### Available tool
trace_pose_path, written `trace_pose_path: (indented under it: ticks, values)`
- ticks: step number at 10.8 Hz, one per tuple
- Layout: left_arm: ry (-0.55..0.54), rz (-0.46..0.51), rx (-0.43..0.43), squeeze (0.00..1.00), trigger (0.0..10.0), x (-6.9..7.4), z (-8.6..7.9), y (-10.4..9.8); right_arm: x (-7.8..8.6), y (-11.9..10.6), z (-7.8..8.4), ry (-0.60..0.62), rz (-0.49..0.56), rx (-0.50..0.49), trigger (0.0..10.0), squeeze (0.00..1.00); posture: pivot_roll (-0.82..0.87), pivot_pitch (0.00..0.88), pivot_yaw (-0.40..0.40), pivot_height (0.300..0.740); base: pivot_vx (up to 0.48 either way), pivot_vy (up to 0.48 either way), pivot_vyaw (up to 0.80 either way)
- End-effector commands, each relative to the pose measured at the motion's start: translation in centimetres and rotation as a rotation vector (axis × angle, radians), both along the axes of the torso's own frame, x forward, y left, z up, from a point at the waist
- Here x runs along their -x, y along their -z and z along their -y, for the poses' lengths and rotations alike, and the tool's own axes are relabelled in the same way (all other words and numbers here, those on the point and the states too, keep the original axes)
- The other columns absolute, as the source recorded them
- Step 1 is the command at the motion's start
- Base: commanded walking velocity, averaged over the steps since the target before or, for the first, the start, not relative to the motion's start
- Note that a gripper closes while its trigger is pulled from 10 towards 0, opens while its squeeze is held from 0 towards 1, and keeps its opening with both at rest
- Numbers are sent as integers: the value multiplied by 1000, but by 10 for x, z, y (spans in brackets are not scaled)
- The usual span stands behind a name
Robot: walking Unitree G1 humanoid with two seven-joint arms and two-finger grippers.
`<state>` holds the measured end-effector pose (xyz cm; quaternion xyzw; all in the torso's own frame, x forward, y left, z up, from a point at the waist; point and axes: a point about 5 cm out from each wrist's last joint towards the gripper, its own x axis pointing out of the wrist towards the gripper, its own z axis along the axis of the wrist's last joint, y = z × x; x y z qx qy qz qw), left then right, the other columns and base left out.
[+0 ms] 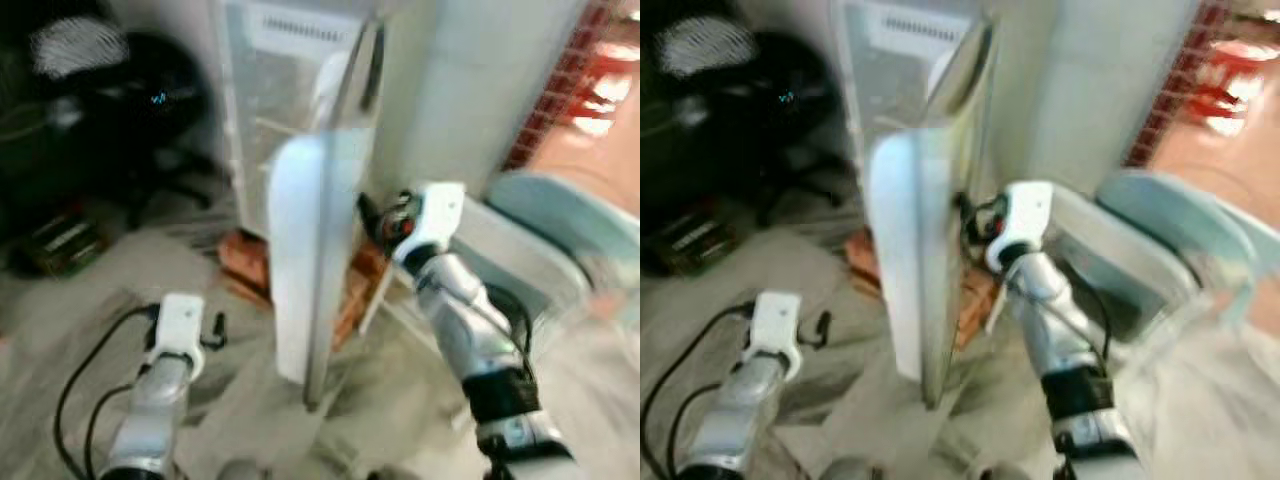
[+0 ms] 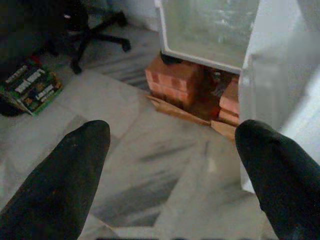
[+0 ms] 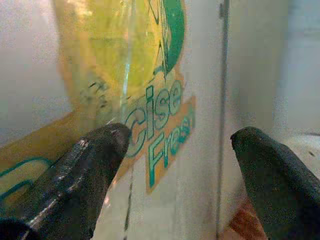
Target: Restocking fridge
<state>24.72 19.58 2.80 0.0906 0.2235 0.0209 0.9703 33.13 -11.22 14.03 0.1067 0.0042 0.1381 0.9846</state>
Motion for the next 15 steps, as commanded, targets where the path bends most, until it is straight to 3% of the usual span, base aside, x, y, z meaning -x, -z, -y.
trace_pose_path:
  ticks: [1, 3, 4, 5, 6, 7, 9, 10, 12, 15]
  values:
    - [-18, 32, -8, 0, 10000, -3, -5, -7, 0, -15, -40, -160, 36, -24, 10000, 0, 86, 0, -23, 740, 0, 0, 0]
    - [-25, 26, -7, 0, 10000, -6, -2, -8, 9, -23, -76, -284, 50, -10, 10000, 0, 87, 0, -23, 740, 0, 0, 0]
    - [-25, 27, -6, 0, 10000, -7, -2, -9, 15, -29, -94, -373, 21, -102, 10000, 0, 88, 0, -22, 740, 0, 0, 0]
    - [-19, 33, -2, 0, 10000, -9, 0, -10, 45, -54, -130, -763, -24, -389, 10000, 0, 96, 0, -22, 740, 0, 0, 0]
    - [-8, 37, 0, 0, 10000, -10, 1, -12, 66, -55, -135, -973, 31, -299, 10000, 0, 108, 0, -27, 740, 0, 0, 0]
    - [-11, 39, -1, 0, 10000, -10, 1, -12, 59, -45, -130, -906, 1, -262, 10000, 0, 107, 0, -26, 740, 0, 0, 0]
    - [-20, 30, 5, 0, 10000, -8, -1, -11, 34, -5, -86, -600, -83, -73, 10000, 0, 99, 0, -20, 740, 0, 0, 0]
    - [-22, 37, -7, 0, 10000, -13, -5, -12, 22, 5, -51, -391, -96, 19, 10000, 0, 93, 0, -17, 740, 0, 0, 0]
    - [-65, 66, -17, 0, 10000, -19, -16, -20, 4, 6, -27, -174, -75, 108, 10000, 0, 91, 0, -15, 740, 144, 148, 0]
    - [-93, 37, 13, 0, 10000, -6, -17, -14, -11, -5, -37, -138, -17, 130, 10000, 0, 117, 0, -28, 740, 287, 384, 267]
